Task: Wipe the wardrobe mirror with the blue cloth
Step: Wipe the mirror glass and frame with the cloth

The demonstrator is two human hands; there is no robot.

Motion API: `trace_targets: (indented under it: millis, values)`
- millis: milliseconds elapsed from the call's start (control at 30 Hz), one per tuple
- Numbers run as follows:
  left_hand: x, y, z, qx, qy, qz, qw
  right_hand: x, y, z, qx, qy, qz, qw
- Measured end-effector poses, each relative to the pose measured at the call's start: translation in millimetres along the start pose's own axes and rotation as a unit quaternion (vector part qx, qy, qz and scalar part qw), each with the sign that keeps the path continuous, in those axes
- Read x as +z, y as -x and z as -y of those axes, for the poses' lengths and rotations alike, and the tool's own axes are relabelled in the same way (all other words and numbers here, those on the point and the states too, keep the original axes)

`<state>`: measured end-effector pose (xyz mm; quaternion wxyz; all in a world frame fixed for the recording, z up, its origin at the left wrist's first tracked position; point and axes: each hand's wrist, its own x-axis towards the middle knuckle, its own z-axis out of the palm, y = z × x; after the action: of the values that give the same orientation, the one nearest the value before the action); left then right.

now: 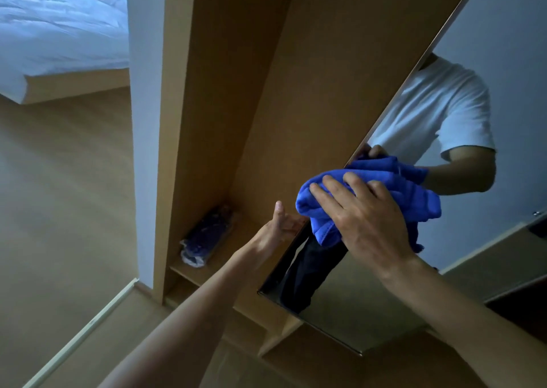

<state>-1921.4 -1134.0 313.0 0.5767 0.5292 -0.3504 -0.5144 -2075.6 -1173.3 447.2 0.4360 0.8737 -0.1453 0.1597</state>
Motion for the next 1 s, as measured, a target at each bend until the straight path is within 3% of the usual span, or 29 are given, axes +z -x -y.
trace_targets:
  millis: [233, 433, 533, 800, 1000]
  values:
    - [-5.7, -11.0, -0.6, -0.019, -0.006, -0.018, 1.000, 20.5, 17.6, 58.2, -0.044, -0.012, 0.173, 0.984]
    - [-10.3, -15.3, -6.5, -0.031, -0.059, 0.034, 0.997, 33.4, 25.6, 91.0, -0.069, -0.021, 0.287, 0.955]
    - [-11.3, -14.4, -7.4, -0.027, -0.076, 0.046, 0.996, 30.8, 23.2, 91.6, -0.055, -0.050, 0.289, 0.955]
    - [-15.2, -2.9, -0.7, -0.016, -0.063, 0.042, 0.997, 3.0, 12.4, 53.8, 0.024, -0.048, 0.203, 0.978]
    - [-12.0, -9.2, -2.4, -0.026, -0.087, 0.043, 0.995, 35.0, 35.5, 88.6, -0.020, -0.058, 0.236, 0.970]
